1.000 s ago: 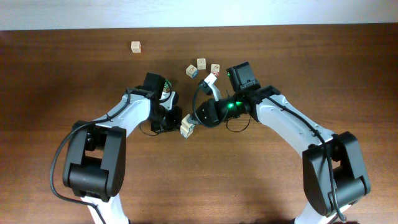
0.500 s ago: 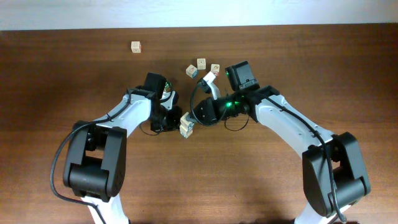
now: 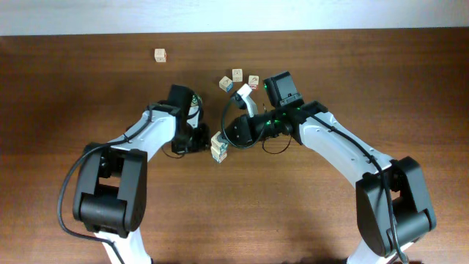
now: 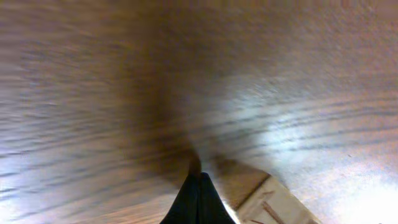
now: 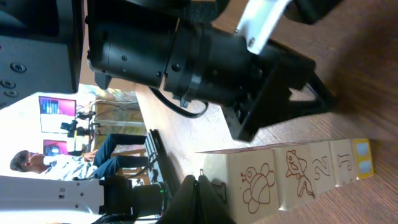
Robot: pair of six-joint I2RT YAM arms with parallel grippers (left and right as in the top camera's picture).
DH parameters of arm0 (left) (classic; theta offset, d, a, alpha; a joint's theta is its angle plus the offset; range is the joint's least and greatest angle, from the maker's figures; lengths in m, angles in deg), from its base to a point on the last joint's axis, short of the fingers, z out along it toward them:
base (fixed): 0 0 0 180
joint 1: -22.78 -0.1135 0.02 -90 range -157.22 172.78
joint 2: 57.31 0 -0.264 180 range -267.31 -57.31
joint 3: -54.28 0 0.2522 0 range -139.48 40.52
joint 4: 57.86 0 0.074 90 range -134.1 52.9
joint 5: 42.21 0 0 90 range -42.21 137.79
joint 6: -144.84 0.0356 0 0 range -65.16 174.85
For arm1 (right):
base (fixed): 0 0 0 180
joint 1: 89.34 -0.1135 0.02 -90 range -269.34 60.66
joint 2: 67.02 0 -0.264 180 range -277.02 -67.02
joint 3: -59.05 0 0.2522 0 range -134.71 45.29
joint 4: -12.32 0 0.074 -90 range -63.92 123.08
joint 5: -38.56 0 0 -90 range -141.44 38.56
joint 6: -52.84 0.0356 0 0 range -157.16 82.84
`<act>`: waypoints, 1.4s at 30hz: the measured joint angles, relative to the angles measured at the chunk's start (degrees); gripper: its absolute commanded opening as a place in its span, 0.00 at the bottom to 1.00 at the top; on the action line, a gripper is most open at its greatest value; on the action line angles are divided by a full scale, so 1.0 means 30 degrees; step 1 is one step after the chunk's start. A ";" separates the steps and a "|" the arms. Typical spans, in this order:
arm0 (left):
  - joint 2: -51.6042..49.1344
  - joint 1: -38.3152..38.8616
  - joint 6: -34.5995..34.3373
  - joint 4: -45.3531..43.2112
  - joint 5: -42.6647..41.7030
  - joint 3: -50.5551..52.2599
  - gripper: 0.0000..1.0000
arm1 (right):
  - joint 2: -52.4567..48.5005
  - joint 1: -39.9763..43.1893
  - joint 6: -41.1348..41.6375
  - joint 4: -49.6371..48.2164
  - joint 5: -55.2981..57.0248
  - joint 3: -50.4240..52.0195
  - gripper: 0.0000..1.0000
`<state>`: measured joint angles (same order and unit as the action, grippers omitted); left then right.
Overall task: Rotate 5 blocks
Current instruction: 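Lift the clamped row with both grippers and rotate it upright, then set the upright block column down on the table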
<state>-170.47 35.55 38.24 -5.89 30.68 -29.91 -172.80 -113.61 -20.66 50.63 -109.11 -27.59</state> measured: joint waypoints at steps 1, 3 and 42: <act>0.0000 -0.0131 0.0000 0.0000 0.0051 -0.0022 0.00 | 0.0000 -0.0007 0.0015 -0.0007 0.0066 -0.0015 0.04; 0.0000 -0.0670 -0.0058 0.0036 0.0328 -0.0109 0.00 | 0.0015 -0.0058 0.0036 -0.0102 0.0226 -0.0036 0.04; 0.0000 -0.1683 -0.0058 0.0466 0.0874 -0.0270 0.00 | -0.0459 -0.0146 0.0772 0.1049 -0.0372 -0.1384 0.18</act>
<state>-170.47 30.50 38.07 -4.49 33.31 -30.72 -174.17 -114.05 -18.35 53.78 -110.22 -31.75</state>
